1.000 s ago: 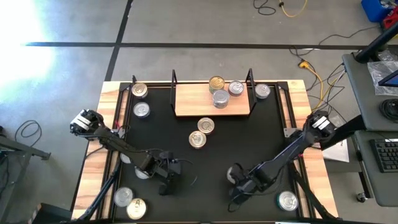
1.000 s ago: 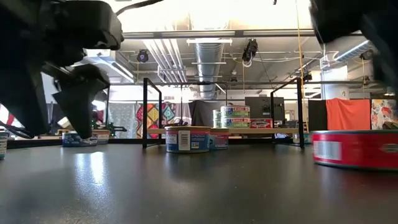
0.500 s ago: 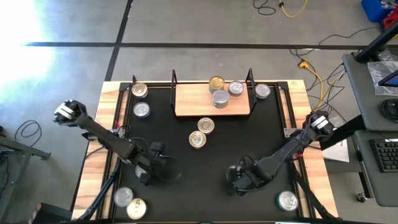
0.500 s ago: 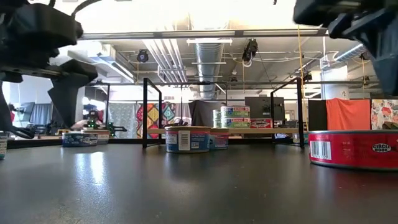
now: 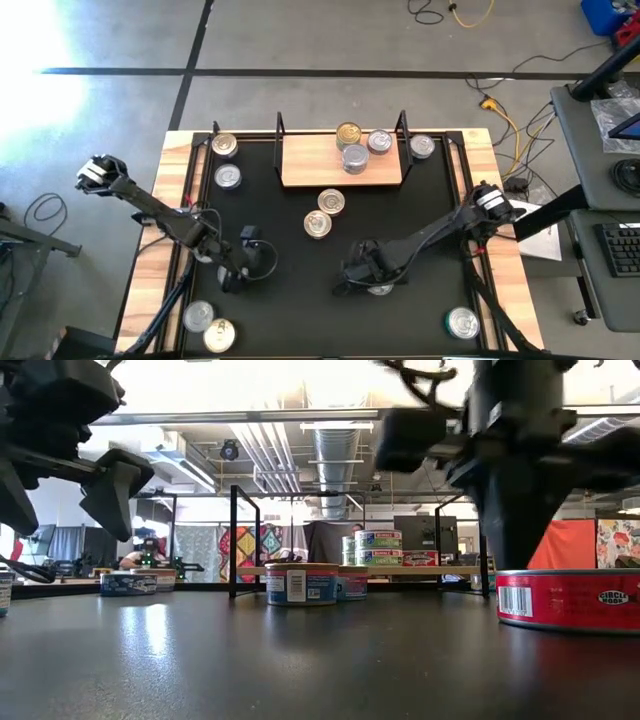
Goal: Stack canned seafood by type on shelf
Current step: Stack the red tuna can on top of the other red tuna can on the shelf
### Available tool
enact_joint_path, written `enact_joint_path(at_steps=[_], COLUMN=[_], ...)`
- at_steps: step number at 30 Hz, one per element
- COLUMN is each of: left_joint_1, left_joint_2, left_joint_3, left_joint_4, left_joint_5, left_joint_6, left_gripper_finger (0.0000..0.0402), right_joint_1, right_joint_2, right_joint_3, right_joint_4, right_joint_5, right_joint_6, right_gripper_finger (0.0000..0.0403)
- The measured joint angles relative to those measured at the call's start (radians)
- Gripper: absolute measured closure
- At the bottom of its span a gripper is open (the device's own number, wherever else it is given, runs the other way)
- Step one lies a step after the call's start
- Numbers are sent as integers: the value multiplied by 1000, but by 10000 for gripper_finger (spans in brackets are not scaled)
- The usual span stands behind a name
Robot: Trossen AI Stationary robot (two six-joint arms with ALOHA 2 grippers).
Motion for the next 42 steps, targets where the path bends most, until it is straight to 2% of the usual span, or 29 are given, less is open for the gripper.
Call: enact_joint_path(at_steps=[3,6,9,11,14,17,23,29,36,42], left_joint_1=[0,1,1,1,1,1,0,0,0,10], left_joint_2=[22,45,60,61,56,52,38,-71,-239,-279], left_joint_3=[-17,-23,-23,-23,-23,-23,-24,-24,30,102], left_joint_4=[64,119,139,143,140,151,145,90,-97,-217], left_joint_5=[-24,-51,-54,-55,-55,-56,-55,-58,-122,-158], left_joint_6=[0,3,11,10,9,9,27,20,-18,-14], left_gripper_finger=[70,70,70,70,70,70,70,70,70,70], right_joint_1=[-9,-18,-20,-18,-13,-14,-11,-7,-8,-7], right_joint_2=[32,36,9,-16,-37,-46,-46,-46,-46,-46], right_joint_3=[0,-3,-7,-4,-5,-7,-6,-2,55,99], right_joint_4=[148,285,265,214,55,-22,13,57,-15,-61], right_joint_5=[16,122,239,269,263,261,293,260,244,237], right_joint_6=[-45,-174,-229,-244,-235,-231,-204,-213,-283,-313], right_gripper_finger=[394,394,394,394,394,394,394,394,394,394])
